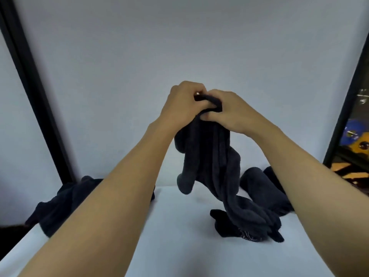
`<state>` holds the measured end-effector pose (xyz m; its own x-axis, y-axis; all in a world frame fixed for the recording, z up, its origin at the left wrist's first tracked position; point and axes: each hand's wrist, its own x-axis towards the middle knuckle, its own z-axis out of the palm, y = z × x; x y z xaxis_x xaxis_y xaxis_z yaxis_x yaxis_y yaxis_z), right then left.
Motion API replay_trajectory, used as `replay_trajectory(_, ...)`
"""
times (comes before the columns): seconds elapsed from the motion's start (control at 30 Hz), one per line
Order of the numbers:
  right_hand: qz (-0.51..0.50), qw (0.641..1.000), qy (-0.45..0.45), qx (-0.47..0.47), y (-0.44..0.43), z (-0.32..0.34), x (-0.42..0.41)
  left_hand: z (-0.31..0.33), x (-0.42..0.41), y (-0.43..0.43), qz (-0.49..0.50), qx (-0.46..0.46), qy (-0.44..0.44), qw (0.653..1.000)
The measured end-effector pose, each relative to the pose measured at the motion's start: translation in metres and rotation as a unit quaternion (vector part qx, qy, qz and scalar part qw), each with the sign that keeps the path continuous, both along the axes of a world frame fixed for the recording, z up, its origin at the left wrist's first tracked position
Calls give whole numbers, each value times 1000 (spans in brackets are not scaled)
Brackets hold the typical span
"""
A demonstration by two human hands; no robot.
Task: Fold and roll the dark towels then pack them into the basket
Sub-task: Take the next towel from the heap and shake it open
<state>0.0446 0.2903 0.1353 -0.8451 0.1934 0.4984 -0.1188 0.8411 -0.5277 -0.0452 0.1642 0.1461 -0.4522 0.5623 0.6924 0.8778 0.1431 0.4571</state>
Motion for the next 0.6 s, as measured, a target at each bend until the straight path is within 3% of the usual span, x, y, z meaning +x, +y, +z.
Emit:
replay_trajectory(0.13,-39,988,75,-128,16,12,16,-4,-16,-26,-20,-136,-135,981)
replay_trajectory(0.17,-45,984,83,-152,20,15,21,-9,-20,-30,-28,-135,-162,977)
replay_trajectory(0.27,-66,996,-8,-60,23,18,27,-17,-21,-30,-45,-11,-187,981)
replay_trajectory(0.33,-12,998,-55,-14,8,17,26,-14,-10,-22,-82,31,-197,977)
replay_trajectory(0.47,4,1000,21,11,-15,18,18,-8,15,-10,-72,106,-184,974)
replay_trajectory(0.53,-16,998,56,-35,-11,23,19,-12,20,-15,-105,162,-266,945)
replay_trajectory(0.6,-25,984,110,-137,-4,29,24,-22,19,-21,-166,100,-346,918)
